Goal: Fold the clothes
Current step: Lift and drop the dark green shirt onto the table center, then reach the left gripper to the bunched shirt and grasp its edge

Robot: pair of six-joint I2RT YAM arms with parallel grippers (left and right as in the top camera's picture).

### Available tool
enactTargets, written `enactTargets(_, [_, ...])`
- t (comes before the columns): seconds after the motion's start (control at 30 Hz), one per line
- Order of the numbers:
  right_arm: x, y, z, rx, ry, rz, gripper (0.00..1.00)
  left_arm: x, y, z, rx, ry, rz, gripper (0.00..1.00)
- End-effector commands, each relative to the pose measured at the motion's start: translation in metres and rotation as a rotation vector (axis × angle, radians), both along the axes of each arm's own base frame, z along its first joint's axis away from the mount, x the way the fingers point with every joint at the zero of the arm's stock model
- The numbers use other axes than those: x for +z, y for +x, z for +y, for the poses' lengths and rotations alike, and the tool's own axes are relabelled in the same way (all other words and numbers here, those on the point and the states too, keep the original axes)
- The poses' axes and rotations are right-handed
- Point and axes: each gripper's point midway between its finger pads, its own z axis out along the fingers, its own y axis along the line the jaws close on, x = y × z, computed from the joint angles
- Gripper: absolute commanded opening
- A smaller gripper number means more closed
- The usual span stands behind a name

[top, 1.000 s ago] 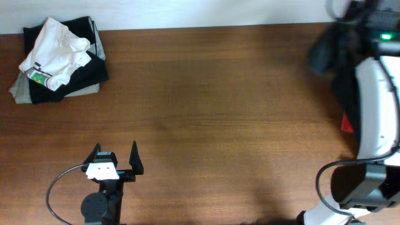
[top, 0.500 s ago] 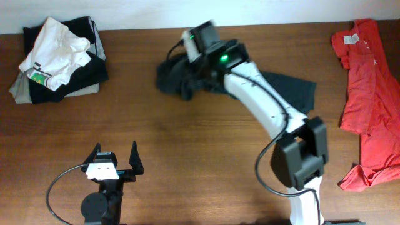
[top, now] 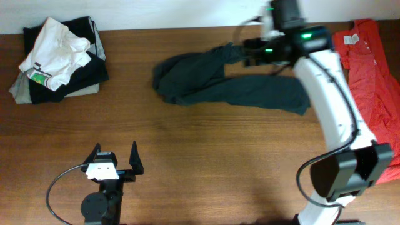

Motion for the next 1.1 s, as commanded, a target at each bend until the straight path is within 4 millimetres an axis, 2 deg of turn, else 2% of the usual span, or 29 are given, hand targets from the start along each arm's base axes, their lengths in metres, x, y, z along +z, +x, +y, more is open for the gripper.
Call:
enactTargets(0.0, [-0.02,-0.022,-0.058,-0.122,-0.024,0.15,0.99,-0.002,0.0,0.001,0.003,0.016,0.002,0.99])
enactTargets(0.07, [-0.034,-0.035,-0.079,-0.168,-0.03,0.237,0.99,-0.002,0.0,0.001,0.003,0.016,0.002,0.99])
enactTargets(0.2, [-0.057,-0.035,-0.112,-0.261,-0.021,0.304,0.99,-0.002,0.0,0.001,0.003,0.016,0.002,0.99])
enactTargets(0.33, [-0.067,-0.027,-0.16,-0.524,0.062,0.29,0.99,-0.002,0.0,0.001,0.003,0.016,0.002,0.99])
enactTargets(0.4, [-0.068,-0.03,-0.182,-0.65,0.113,0.291,0.99,-0.002,0.0,0.001,0.003,0.016,0.002,0.99])
enactTargets(0.5, [-0.068,-0.032,-0.193,-0.712,0.167,0.294,0.99,-0.002,0.0,0.001,0.003,0.016,0.002,0.99])
enactTargets(0.63, [-0.068,-0.033,-0.196,-0.719,0.169,0.293,0.99,0.005,0.0,0.005,0.024,0.017,-0.026,0.99])
enactTargets(0.73, [-0.068,-0.033,-0.196,-0.719,0.169,0.293,0.99,0.032,0.0,-0.015,-0.09,0.011,-0.138,0.99])
enactTargets(0.83, [-0.068,-0.033,-0.196,-0.719,0.169,0.293,0.99,0.072,-0.02,-0.07,-0.419,0.034,-0.308,0.99])
enactTargets(0.87, [-0.068,-0.033,-0.196,-0.719,0.169,0.293,0.99,0.078,-0.026,-0.078,-0.476,0.037,-0.335,0.99])
enactTargets(0.93, [-0.068,-0.033,-0.196,-0.719,0.169,0.293,0.99,0.088,-0.032,-0.083,-0.514,-0.016,-0.358,0.99])
enactTargets(1.07, [-0.068,-0.033,-0.196,-0.719,0.169,0.293,0.99,0.088,-0.029,-0.084,-0.52,-0.031,-0.309,0.99])
